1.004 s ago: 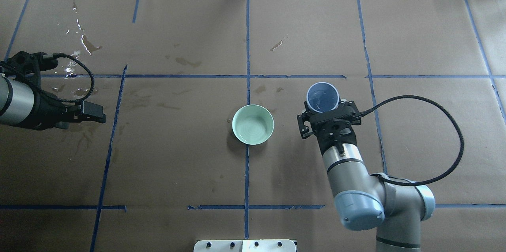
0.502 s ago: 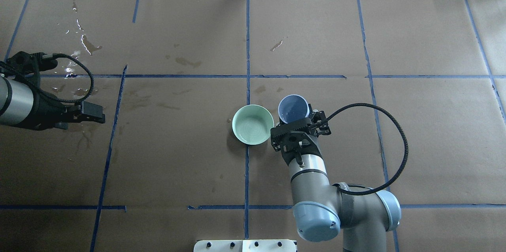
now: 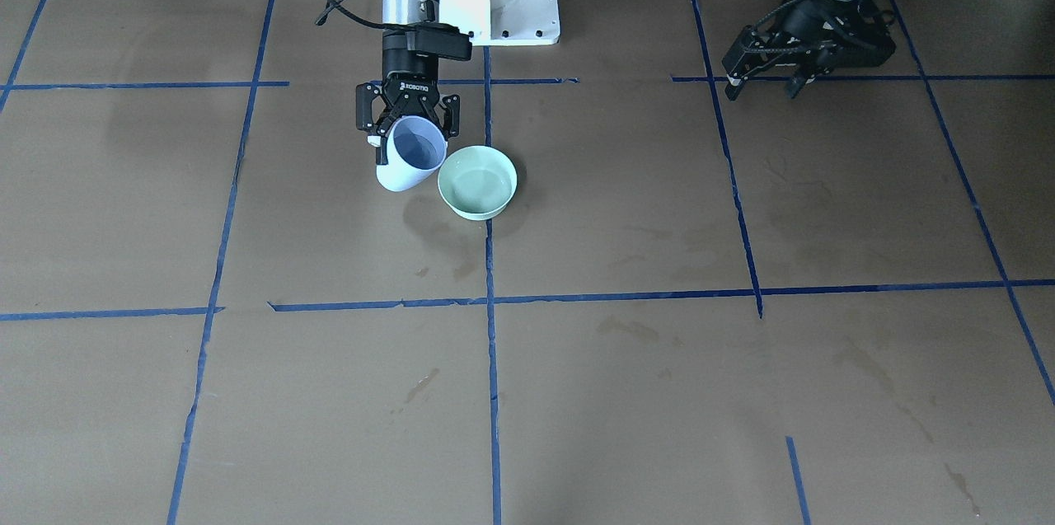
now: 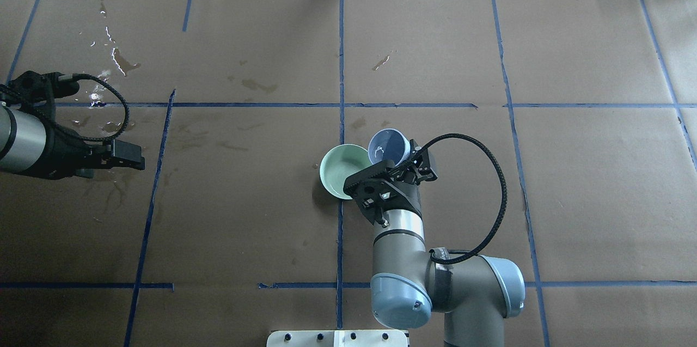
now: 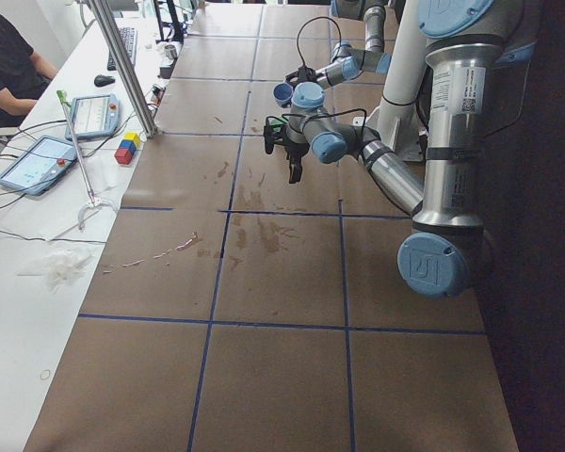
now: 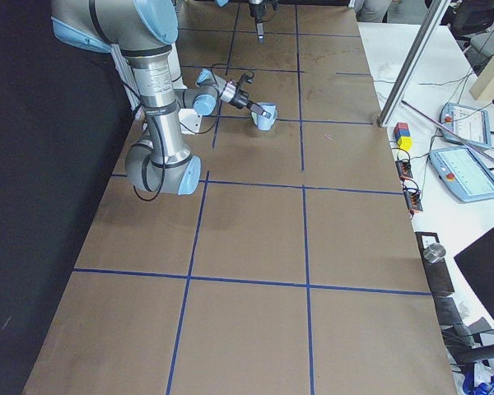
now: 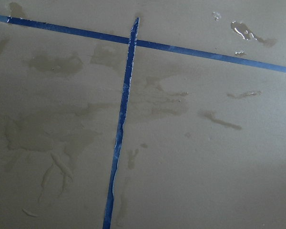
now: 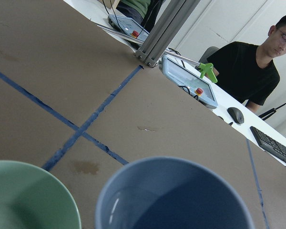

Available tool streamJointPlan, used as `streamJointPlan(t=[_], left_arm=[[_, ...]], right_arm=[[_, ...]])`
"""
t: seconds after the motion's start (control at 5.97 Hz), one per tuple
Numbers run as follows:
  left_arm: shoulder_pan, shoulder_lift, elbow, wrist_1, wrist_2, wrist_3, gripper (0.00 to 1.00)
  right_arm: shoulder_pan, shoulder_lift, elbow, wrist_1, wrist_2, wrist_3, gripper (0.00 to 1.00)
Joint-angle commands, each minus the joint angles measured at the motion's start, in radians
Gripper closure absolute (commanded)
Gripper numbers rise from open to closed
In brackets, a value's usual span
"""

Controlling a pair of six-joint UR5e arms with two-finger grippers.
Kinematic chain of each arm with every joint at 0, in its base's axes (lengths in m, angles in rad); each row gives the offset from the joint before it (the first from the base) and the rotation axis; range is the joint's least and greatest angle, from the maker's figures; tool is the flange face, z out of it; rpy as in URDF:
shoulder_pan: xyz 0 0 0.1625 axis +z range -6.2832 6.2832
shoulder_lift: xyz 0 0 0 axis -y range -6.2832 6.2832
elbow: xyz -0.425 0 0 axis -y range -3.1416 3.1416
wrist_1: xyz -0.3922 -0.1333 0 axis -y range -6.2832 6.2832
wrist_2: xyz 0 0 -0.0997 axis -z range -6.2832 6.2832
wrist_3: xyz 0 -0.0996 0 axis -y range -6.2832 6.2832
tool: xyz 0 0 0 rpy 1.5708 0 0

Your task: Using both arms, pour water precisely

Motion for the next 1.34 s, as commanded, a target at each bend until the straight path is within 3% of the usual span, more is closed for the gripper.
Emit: streamJointPlan(t=[0.0, 0.17, 0.5, 1.17], left_arm=[[0.001, 0.000, 0.000, 0.000, 0.000, 0.000, 0.00], [0.001, -0.002, 0.000, 0.000, 0.000, 0.000, 0.00], [0.001, -0.002, 0.000, 0.000, 0.000, 0.000, 0.00], [0.001, -0.005, -0.007, 0.000, 0.000, 0.000, 0.00]], right_arm=[[0.001, 0.035, -0.007, -0.084, -0.014, -0.124, 0.99], [0.004, 0.037, -0.010, -0.097, -0.014, -0.228, 1.00], [0.004, 0.124, -0.094, -0.228, -0.130, -0.363, 1.00], [-0.007, 0.114, -0.105, -0.284, -0.163, -0.398, 1.00]])
